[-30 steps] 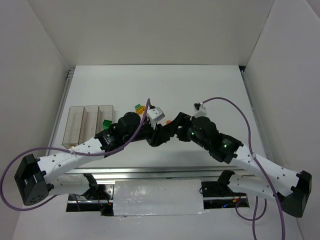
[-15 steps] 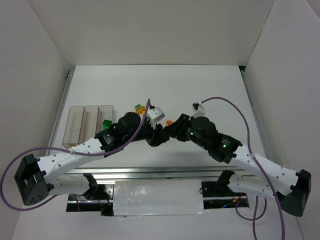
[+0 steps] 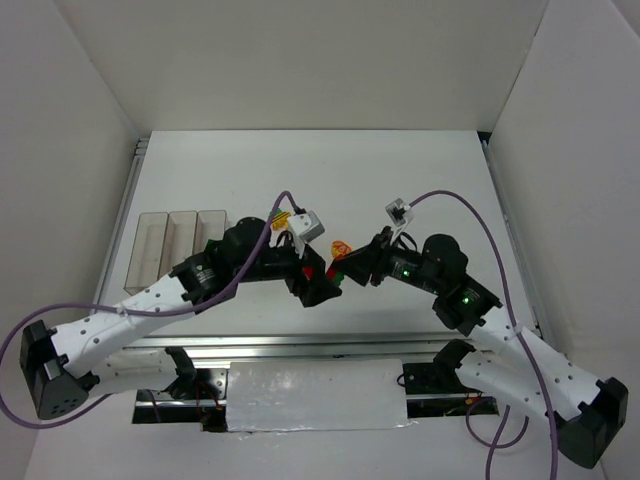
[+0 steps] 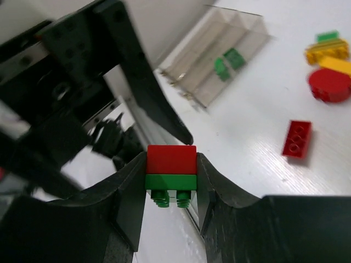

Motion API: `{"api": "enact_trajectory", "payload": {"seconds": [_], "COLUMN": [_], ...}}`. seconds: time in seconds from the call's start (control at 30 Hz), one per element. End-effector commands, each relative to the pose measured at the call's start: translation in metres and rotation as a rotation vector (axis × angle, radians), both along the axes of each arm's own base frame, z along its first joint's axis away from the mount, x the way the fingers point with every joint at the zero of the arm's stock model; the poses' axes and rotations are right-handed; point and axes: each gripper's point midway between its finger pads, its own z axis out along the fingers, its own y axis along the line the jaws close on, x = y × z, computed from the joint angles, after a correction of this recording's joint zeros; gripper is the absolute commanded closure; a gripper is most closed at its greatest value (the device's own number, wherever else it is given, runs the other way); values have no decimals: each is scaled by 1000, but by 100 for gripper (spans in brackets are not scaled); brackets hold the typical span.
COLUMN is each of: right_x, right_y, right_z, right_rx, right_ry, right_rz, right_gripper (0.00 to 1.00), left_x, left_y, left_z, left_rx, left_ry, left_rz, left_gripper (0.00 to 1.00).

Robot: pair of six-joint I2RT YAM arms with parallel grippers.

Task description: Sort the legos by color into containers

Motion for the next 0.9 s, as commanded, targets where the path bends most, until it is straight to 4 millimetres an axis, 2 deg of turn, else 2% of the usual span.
{"api": "enact_trajectory", "payload": {"seconds": [0.0, 0.03, 0.1, 0.2, 0.4, 0.53, 0.6, 0.63, 0.73, 0.8, 0.87], "right_x": [-52, -66, -74, -88, -91, -89, -87, -86, -84, -81, -78], "right_y": [4, 3, 3, 4, 7, 8, 8, 8, 9, 10, 11], "right_z": [44, 50, 54, 62, 70, 74, 75, 75, 75, 73, 71], "right_rx": [61, 74, 79, 104, 137, 144, 143, 141, 137, 137, 137], "right_ry": [-329, -363, -381, -405, -412, -429, -427, -427, -415, -400, -388], "right_rz": [312, 381, 422, 510, 537, 525, 519, 515, 508, 498, 484], "right_gripper": [100, 100, 100, 100, 100, 100, 100, 100, 100, 100, 100], "left_x": [-41, -51, -61, -69, -76, -72, -72, -71, -70, -70, -69], "left_y": [5, 6, 9, 12, 10, 6, 5, 4, 5, 4, 4], "left_z": [37, 35, 44, 47, 49, 42, 40, 39, 41, 42, 45], "left_rx": [-113, -128, -165, -184, -206, -181, -179, -177, -182, -181, -187], "left_ry": [27, 53, 50, 68, 98, 130, 133, 134, 128, 130, 125], "left_rz": [-147, -186, -217, -242, -272, -263, -267, -263, -260, -258, -253], "left_gripper": [0, 0, 0, 1, 6, 12, 25, 37, 52, 53, 80]}}
